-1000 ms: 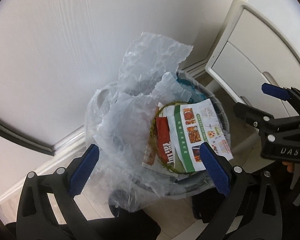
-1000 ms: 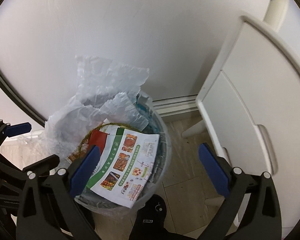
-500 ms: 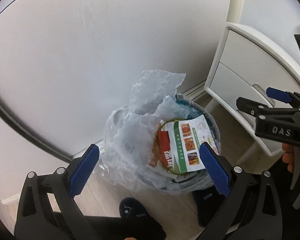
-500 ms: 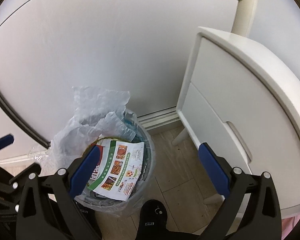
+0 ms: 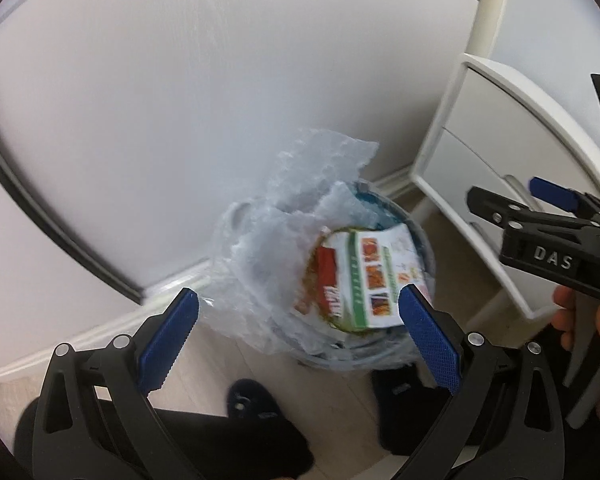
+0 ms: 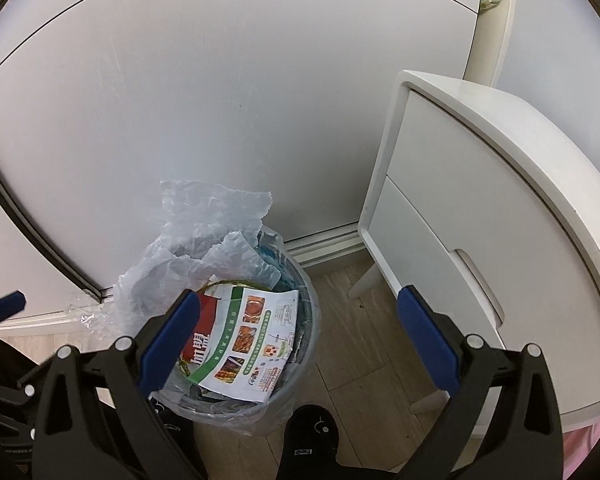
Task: Collect trash
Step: 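Raise both open grippers away from the wastebasket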
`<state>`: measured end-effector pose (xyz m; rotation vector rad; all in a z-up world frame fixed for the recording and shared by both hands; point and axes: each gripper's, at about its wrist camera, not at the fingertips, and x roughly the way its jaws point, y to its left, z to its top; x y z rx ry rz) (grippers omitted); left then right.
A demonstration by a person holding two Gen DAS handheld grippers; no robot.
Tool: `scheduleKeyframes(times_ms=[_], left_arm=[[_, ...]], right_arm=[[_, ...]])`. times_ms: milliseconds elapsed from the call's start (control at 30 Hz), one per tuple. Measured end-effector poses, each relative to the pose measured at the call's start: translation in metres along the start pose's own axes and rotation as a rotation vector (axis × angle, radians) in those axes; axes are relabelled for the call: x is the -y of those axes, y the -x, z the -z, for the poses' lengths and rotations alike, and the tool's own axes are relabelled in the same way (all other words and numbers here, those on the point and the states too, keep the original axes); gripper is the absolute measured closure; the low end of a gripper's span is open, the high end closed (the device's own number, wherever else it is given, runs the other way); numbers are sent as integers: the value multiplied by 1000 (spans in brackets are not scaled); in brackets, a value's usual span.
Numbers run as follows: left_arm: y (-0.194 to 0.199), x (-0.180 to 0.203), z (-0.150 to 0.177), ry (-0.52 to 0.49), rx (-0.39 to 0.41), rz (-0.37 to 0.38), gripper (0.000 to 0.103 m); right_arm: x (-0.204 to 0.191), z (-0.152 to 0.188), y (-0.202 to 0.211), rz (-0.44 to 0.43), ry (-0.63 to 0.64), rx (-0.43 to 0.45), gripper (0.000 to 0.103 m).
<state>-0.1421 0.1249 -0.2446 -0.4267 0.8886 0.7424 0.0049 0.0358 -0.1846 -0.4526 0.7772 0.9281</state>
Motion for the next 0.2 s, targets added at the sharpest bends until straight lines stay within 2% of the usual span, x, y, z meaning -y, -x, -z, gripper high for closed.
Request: scheduleKeyframes(times_ms=[100,200], left_arm=[[-4,4,3,-15,-27,-17,6],[-2,8,3,-40,-20,-39,6]], right_arm=[[-1,0,0,1,1,-5,7],[0,1,0,-2,1,-10,7]])
